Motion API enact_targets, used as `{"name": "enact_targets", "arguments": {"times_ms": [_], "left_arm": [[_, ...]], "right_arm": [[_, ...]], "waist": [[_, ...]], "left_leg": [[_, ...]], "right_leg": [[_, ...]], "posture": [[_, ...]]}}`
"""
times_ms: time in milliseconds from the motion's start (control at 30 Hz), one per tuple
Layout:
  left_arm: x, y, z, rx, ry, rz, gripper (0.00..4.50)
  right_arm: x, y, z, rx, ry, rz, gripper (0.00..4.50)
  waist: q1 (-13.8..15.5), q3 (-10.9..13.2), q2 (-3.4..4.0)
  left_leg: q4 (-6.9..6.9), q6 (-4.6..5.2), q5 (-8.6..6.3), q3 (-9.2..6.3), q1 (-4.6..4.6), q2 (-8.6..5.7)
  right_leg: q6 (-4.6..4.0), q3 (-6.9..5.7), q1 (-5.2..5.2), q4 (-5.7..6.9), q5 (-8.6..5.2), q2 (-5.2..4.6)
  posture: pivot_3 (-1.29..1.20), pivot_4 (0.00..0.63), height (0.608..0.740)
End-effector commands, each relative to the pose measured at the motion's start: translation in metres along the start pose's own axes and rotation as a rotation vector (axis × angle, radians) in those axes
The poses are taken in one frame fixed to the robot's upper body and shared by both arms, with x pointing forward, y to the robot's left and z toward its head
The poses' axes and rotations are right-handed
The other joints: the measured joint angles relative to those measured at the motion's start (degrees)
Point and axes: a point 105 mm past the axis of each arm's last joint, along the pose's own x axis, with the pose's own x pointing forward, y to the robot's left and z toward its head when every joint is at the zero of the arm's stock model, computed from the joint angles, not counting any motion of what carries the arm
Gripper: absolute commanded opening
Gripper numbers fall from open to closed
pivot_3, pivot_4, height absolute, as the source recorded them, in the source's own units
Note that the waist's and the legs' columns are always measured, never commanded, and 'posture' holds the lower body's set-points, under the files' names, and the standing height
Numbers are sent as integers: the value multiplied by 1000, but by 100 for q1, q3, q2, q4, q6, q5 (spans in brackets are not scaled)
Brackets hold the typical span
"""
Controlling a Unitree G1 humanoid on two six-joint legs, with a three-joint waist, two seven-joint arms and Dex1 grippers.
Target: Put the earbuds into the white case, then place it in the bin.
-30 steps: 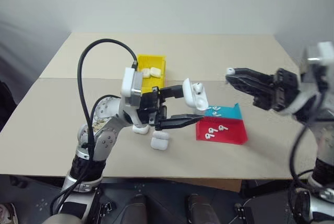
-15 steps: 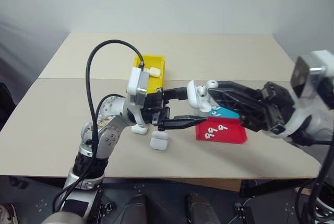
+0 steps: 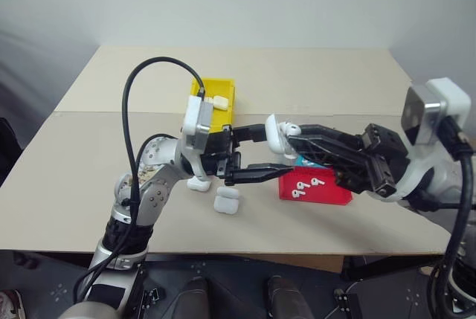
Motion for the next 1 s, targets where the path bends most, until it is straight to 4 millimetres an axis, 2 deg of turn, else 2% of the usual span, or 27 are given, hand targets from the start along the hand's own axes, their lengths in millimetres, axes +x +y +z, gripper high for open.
{"name": "enact_targets", "arguments": {"times_ms": [33, 100, 200, 400, 433, 633, 667, 733, 867, 1000], "left_arm": [[4, -3, 9, 40, -29, -20, 2740], [4, -2, 10, 42, -29, -19, 2740], [4, -1, 10, 45, -27, -18, 2740], [4, 0, 10, 47, -28, -16, 2740], [4, 0, 10, 47, -28, -15, 2740], [2, 1, 7, 41, -8, -17, 2740], [2, 1, 6, 37, -4, -16, 2740], [2, 2, 3, 29, 5, -12, 2740], [3, 4, -8, 19, 42, -11, 2740], [4, 5, -18, 20, 76, -20, 2740]], "right_arm": [[1, 3, 0, -28, 11, 8, 642], [0, 1, -2, -38, 24, -1, 1405], [0, 1, -4, -52, 34, 5, 2186], [-1, 1, -4, -73, 44, 6, 4274], [-2, 1, -3, -78, 45, 5, 4457], [-15, 3, 6, -127, 74, 25, 4457], [-17, 2, 7, -138, 86, 28, 4288], [-19, -1, 11, -166, 109, 29, 3871], [-21, -13, 24, -254, 147, 36, 2480], [-12, -23, 38, -318, 200, 78, 1116]], "waist": [[-2, 0, 0], [0, 0, 0], [-1, 0, 0], [1, 0, 0], [2, 0, 0], [8, 0, -1], [9, 0, -1], [2, 0, -1], [0, 0, 0], [-8, 0, 0]], "left_leg": [[0, 0, 0, 0, 0, 0], [0, 0, 0, 0, 0, 0], [0, 0, 0, 0, 0, 0], [0, 0, 0, 0, 0, 0], [0, 0, 0, 0, 0, 0], [0, 0, 0, 0, -3, 0], [0, 0, 0, 0, -3, 0], [0, 0, 0, 0, -1, 0], [0, 0, 0, 1, 1, 0], [0, 0, 0, 2, -1, 0]], "right_leg": [[1, 0, 0, 0, 0, 0], [6, 0, 0, 0, -4, 0], [10, 0, -1, 0, -6, 0], [10, 0, 0, -1, -6, 0], [10, 0, 0, -1, -6, 0], [9, -1, -1, -3, -6, 0], [9, -1, -1, -4, -6, 0], [8, -1, 0, -4, -7, -1], [7, 0, -1, -2, -11, 0], [8, 1, -4, -5, -11, 0]], "posture": [[0, 150, 740], [0, 150, 740], [0, 150, 740], [0, 150, 740], [0, 150, 740], [0, 150, 740], [0, 150, 740], [0, 150, 740], [0, 150, 740], [0, 150, 740]]}}
